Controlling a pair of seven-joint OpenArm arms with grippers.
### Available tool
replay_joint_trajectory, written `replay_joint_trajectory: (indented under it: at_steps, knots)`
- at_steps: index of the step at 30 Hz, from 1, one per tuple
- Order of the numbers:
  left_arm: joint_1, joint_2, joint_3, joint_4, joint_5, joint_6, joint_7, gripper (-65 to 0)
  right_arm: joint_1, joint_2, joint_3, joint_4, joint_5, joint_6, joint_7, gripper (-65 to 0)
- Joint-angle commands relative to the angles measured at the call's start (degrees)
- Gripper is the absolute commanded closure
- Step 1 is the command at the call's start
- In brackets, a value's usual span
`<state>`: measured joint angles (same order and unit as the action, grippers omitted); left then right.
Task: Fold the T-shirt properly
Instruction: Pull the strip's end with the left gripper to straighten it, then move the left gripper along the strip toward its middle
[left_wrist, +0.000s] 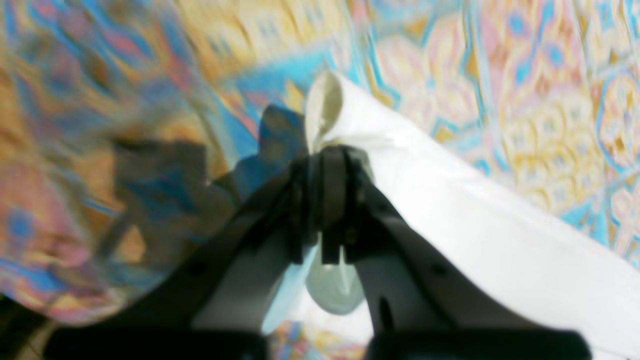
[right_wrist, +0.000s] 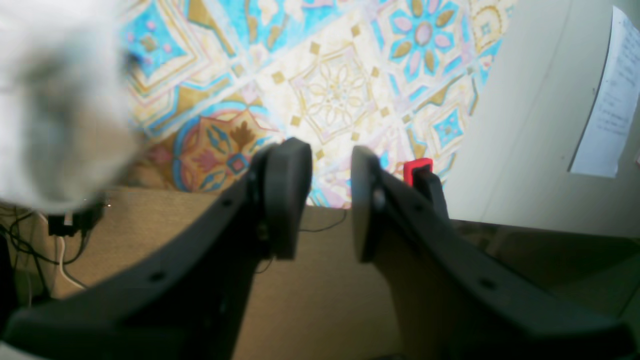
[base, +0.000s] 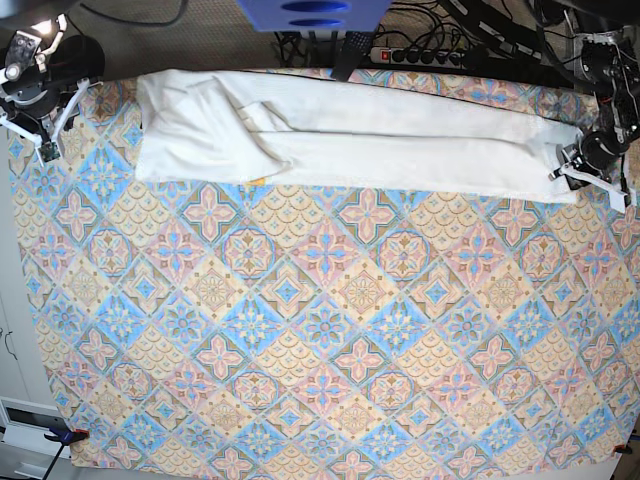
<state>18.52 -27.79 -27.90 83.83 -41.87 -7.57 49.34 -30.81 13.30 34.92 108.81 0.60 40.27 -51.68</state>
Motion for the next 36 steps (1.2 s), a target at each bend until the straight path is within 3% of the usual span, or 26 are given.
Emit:
replay_joint_trajectory:
  at_steps: [1, 6, 14, 24, 31, 36]
  knots:
    - [0.25, -1.26, -1.33, 0.96, -0.02, -0.03, -0.68, 0.0, -0.27, 0.90, 0.38, 1.12, 0.23, -0.27, 0.65, -16.9]
    - [3.85, -0.82, -1.24, 10.45, -0.20, -1.53, 2.04, 0.0, -0.27, 0.90, 0.38, 1.12, 0.23, -0.27, 0.65, -16.8]
    - [5.70, 7.70, -0.36, 25.93, -4.95, -2.49, 12.33, 0.0, -0.09, 0.90, 0.38, 1.12, 0.23, -0.27, 0.65, -16.7]
    - [4.55, 14.21, 9.31, 26.63, -7.14, -2.40, 14.70, 0.0, -0.01, 0.90, 0.47, 1.12, 0.32, -0.27, 0.65, -16.7]
    - [2.44, 17.11, 14.32, 24.17, -6.70, -2.23, 14.70, 0.0, 0.08, 0.90, 0.56, 1.12, 0.32, -0.27, 0.65, -16.7]
    - [0.95, 17.29, 20.65, 23.73, -3.72, -2.23, 14.70, 0.0, 0.08, 0.90, 0.56, 1.12, 0.32, -0.27, 0.65, -16.7]
